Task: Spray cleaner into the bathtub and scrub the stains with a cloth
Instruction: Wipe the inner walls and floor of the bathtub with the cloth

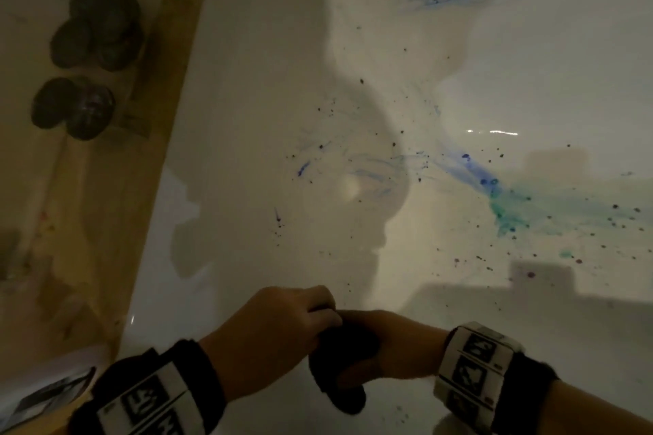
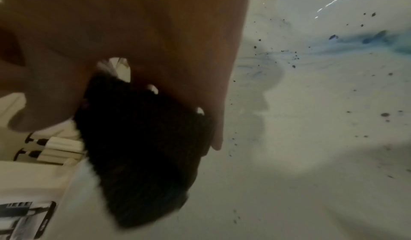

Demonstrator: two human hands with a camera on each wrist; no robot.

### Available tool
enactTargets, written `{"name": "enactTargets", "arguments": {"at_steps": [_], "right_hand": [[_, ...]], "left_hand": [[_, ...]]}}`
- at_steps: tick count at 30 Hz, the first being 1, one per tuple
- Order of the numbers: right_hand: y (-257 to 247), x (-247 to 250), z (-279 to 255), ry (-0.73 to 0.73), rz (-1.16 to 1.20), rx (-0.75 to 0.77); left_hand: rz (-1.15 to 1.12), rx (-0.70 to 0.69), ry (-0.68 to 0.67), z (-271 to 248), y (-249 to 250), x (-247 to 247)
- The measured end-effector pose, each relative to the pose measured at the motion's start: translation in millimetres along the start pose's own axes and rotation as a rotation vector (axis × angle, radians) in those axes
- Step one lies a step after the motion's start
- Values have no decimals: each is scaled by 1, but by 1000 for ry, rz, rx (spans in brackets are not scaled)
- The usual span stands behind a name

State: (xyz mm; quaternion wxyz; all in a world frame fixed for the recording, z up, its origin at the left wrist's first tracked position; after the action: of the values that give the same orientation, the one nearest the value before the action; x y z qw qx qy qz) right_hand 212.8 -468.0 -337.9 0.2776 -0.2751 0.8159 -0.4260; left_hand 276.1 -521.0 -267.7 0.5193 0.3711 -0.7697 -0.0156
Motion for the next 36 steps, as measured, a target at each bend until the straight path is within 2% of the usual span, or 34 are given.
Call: {"name": "enactTargets", "arguments": {"at_steps": [5,9,12,14,17,20,23,26,27,30,32,34,36], "right_hand": [[-18,39,26,362,-165,41],[-8,77,39,486,-283,15],[5,115,38,582,-282,-56],[6,145,33,675,-220,-76],[-12,198,22,849,-195,4],[-41,257,16,981,-223,119],[-64,322,15,1177,-296,226],[-95,371,18,1345,-291,434],[-106,381,18,1422,-339,450],[-137,393,26,1629,-491,369],[-159,391,45,1653,-525,324],[-171,392,77,1577,-547,243],[-181,385,112,1476,-618,258]], "left_hand": [[-36,109,121,21,-39,28],[-37,140,321,51,-83,78],[179,206,475,82,-140,130],[324,279,446,105,-181,150],[440,430,256,131,-234,152],[559,391,231,145,-251,144],[643,355,280,150,-255,139],[617,350,359,148,-252,141],[602,345,383,149,-250,143],[569,351,377,149,-249,142],[542,347,374,149,-249,142],[532,337,377,149,-249,143],[513,328,382,149,-248,144]]}}
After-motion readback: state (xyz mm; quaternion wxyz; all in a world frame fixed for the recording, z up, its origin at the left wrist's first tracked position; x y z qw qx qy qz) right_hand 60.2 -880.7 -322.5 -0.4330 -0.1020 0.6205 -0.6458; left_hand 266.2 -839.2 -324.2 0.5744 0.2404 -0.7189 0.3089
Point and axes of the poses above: each hand's wrist, its own z-axis towards the middle knuckle, its own x-axis out of the back of the hand, y = z × x, the point moved 7 cm from there along z, towards the middle knuckle, and after that the axes turned 8 degrees about x, right-handed, at the moved point
